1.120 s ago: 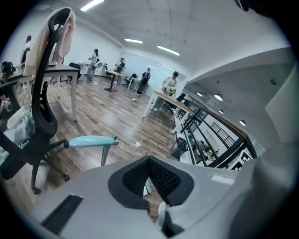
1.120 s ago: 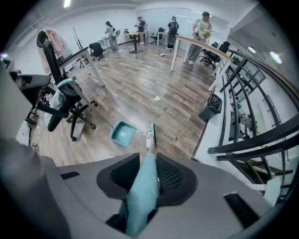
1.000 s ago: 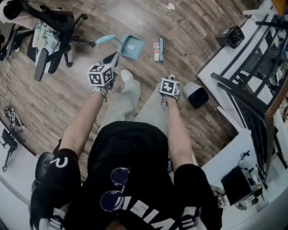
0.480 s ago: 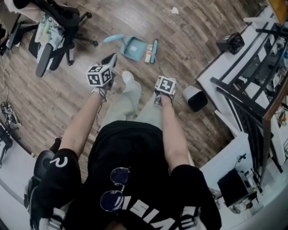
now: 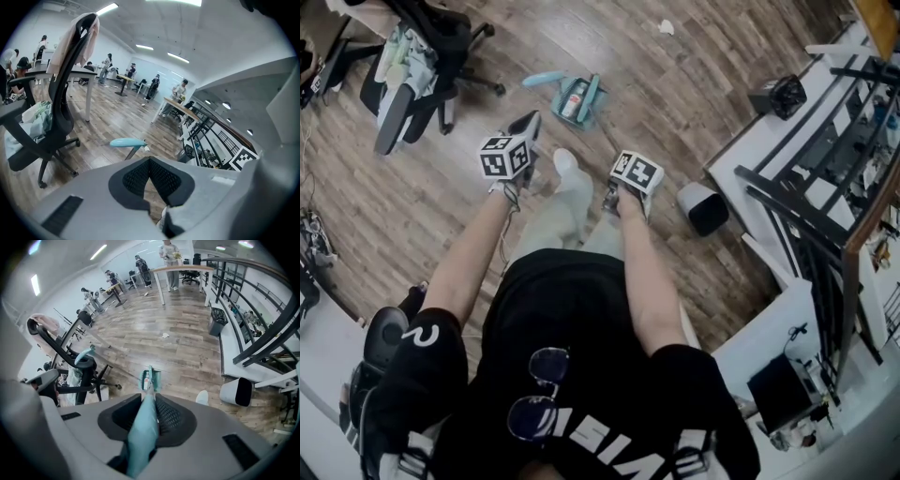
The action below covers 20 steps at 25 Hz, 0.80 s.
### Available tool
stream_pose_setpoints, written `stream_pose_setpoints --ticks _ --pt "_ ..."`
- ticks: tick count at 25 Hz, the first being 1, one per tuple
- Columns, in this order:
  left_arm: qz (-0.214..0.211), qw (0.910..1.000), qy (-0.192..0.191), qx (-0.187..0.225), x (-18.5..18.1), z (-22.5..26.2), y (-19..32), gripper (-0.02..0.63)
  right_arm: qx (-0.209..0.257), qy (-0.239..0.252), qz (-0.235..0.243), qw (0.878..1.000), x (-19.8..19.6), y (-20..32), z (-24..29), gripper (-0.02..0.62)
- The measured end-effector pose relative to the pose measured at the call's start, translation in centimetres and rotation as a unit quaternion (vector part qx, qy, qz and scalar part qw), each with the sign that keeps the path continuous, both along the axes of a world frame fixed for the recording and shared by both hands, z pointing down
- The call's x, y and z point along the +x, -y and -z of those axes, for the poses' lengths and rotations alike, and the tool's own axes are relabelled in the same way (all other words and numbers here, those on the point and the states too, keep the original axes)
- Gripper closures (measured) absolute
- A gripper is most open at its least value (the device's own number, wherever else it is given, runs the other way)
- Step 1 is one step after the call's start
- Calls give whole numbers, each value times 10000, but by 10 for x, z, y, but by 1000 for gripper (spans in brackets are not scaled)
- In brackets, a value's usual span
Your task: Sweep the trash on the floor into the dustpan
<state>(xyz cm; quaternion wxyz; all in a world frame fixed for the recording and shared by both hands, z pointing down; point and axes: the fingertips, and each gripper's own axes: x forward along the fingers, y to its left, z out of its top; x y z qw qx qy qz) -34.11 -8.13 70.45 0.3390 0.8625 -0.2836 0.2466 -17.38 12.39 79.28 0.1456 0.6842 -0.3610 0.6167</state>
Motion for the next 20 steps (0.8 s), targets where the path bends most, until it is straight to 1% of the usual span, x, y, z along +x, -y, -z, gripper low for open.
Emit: stream_pose_setpoints --ticks 2,7,13,16,20 --pt "5 10000 2 16 -3 2 2 607 193 73 17 9998 -4 9 4 512" --pt "12 10000 3 54 -6 8 9 607 315 32 7 9995 0 17 15 512" --pt "-32 9999 -38 155 2 23 12 608 227 -178 70 9996 21 6 30 512" --pt "-142 9996 -52 228 10 34 11 607 263 -193 0 9995 33 -1 41 512" --pt "-267 9992 -61 293 23 49 4 607 427 -244 -146 9987 55 -11 59 512"
